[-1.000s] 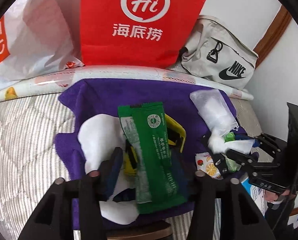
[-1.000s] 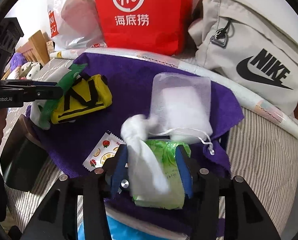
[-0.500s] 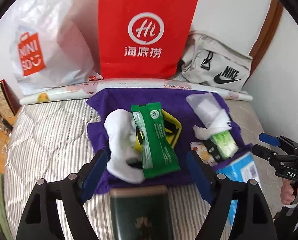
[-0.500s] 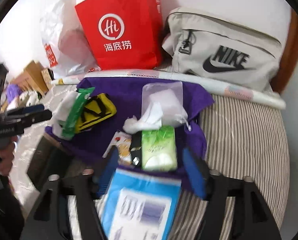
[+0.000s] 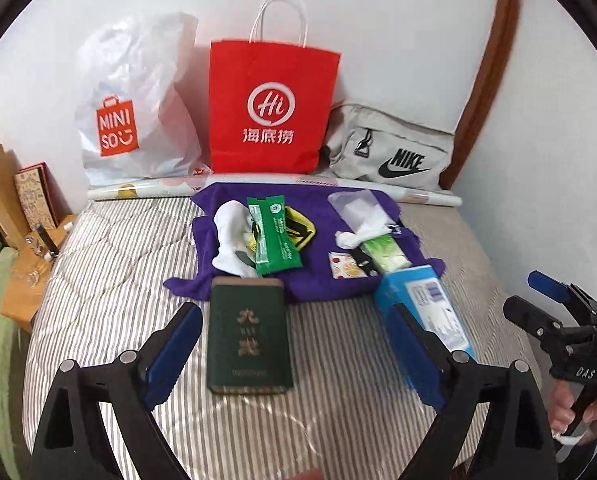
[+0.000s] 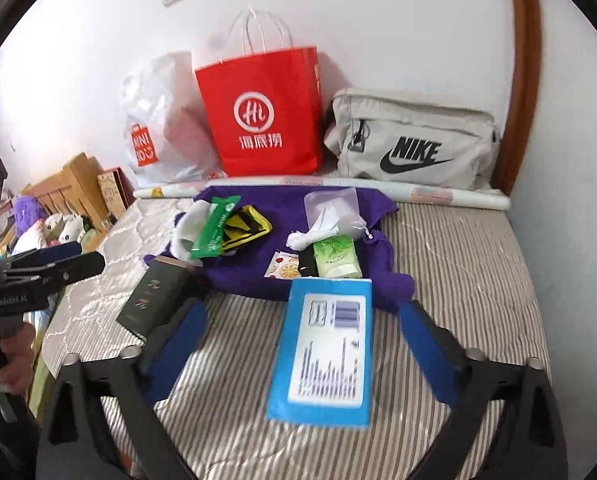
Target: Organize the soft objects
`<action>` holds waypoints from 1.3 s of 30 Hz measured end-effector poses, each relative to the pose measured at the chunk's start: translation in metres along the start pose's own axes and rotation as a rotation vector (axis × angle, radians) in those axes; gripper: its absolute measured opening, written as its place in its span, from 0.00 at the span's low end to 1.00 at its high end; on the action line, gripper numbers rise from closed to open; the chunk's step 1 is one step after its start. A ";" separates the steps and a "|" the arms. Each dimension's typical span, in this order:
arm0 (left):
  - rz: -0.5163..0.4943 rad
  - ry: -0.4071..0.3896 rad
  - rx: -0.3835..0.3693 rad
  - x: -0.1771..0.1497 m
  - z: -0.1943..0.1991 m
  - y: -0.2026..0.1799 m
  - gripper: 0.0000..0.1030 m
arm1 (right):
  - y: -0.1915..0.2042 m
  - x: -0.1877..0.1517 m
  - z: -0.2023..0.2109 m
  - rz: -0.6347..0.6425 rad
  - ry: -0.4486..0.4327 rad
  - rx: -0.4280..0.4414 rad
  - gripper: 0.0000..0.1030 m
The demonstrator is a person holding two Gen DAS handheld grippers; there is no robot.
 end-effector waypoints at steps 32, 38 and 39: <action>0.050 -0.129 0.080 -0.081 0.105 -0.003 0.94 | 0.050 -0.075 0.095 0.002 -0.091 -0.049 0.99; 0.047 -0.129 0.075 -0.084 0.107 -0.004 0.94 | 0.053 -0.075 0.097 0.009 -0.094 -0.049 0.99; 0.047 -0.130 0.073 -0.084 0.107 -0.005 0.94 | 0.054 -0.075 0.098 0.009 -0.095 -0.049 0.99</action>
Point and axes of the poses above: each gripper's, at about its wrist camera, not at the fingertips, and z roughly against the way its jaws point, y to its left, x to its top, the point moved 9 cm from there along -z, roughly the way its jaws point, and after that the axes turned 14 degrees about x, right-handed, at the moved point
